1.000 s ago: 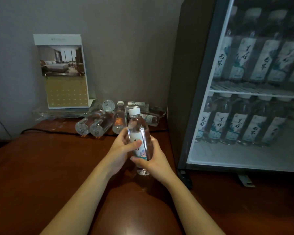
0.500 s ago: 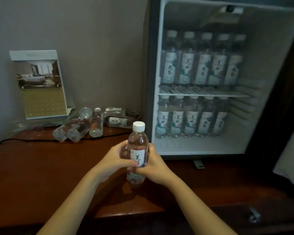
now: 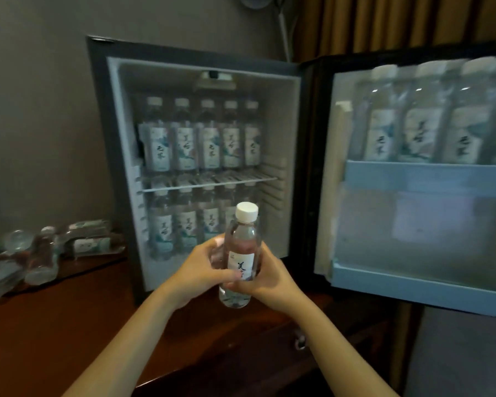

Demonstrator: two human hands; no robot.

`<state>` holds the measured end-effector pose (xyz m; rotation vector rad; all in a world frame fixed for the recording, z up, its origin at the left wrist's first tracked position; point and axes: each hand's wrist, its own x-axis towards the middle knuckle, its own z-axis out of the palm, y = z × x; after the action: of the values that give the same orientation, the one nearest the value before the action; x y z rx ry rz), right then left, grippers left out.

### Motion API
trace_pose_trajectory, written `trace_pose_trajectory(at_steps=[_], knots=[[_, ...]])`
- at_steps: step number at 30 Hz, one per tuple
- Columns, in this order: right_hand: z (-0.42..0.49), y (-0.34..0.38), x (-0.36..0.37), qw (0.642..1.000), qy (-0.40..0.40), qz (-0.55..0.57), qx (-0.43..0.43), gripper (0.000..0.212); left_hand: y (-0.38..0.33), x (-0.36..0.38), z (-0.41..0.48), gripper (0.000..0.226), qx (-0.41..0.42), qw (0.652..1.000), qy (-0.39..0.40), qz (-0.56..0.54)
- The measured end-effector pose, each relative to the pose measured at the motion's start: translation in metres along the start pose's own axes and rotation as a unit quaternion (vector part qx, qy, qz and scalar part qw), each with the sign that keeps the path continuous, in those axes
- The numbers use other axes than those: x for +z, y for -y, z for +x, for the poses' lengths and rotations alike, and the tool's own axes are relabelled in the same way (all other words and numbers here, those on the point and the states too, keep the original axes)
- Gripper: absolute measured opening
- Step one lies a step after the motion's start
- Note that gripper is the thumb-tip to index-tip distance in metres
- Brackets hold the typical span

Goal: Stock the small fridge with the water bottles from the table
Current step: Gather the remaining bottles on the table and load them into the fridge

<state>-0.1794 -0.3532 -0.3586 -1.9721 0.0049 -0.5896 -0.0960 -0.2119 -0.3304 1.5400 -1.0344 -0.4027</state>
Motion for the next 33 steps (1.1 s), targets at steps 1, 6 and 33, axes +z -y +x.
trace_pose_trajectory(at_steps=[1,6,33], knots=[[-0.006,0.003,-0.017,1.000,-0.021,-0.017,-0.006,0.069,-0.008,0.014,0.009,0.059,0.017,1.000,0.014,0.000],[-0.032,0.013,-0.095,0.989,-0.128,-0.053,-0.042,0.060,-0.043,0.083,0.047,0.067,0.093,0.994,0.054,-0.008],[-0.047,-0.031,-0.179,0.978,-0.168,-0.088,0.091,0.068,-0.048,0.170,0.102,0.047,0.113,0.989,-0.051,0.081]])
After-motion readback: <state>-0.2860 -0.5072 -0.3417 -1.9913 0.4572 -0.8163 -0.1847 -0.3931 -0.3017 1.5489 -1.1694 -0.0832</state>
